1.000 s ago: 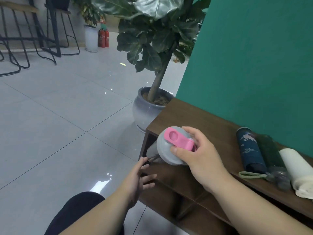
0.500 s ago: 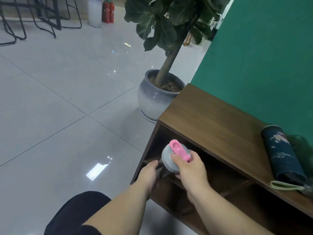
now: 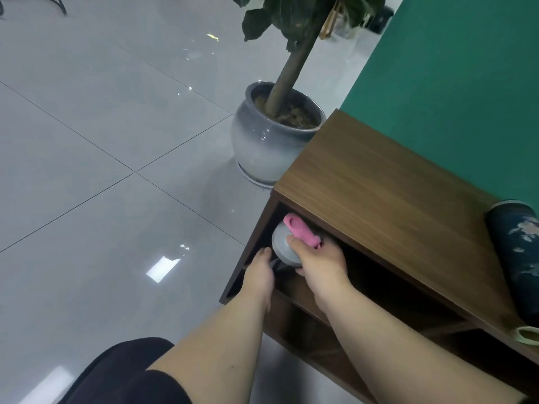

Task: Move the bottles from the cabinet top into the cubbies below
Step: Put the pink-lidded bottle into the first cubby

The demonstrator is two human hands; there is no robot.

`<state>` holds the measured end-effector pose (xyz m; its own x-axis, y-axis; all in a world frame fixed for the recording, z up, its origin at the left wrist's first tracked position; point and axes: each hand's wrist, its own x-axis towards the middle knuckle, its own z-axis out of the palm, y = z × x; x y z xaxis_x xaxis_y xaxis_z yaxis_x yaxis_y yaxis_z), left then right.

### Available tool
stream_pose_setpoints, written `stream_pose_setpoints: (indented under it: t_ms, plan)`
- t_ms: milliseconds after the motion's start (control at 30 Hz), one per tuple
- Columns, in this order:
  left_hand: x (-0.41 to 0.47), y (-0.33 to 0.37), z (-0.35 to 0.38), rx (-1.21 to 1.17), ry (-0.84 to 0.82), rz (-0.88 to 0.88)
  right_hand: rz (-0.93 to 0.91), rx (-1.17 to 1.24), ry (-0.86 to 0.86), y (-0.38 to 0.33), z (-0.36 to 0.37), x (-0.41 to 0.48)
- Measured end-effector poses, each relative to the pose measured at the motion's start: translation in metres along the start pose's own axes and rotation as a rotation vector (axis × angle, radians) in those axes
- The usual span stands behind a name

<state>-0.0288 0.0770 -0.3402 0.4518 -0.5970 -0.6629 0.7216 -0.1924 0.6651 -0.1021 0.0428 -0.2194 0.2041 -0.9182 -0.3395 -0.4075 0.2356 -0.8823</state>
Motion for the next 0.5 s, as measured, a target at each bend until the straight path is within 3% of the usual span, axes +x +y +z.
stream_pose_setpoints:
  t_ms: [267,500]
  plan:
    - [-0.009,0.008,0.002,0.027,-0.025,0.032,0.038,0.007,0.014,-0.004,0.004,0.011]
    - [0.027,-0.018,-0.012,0.009,-0.017,0.048,0.073,0.029,-0.119,-0.011,0.002,0.002]
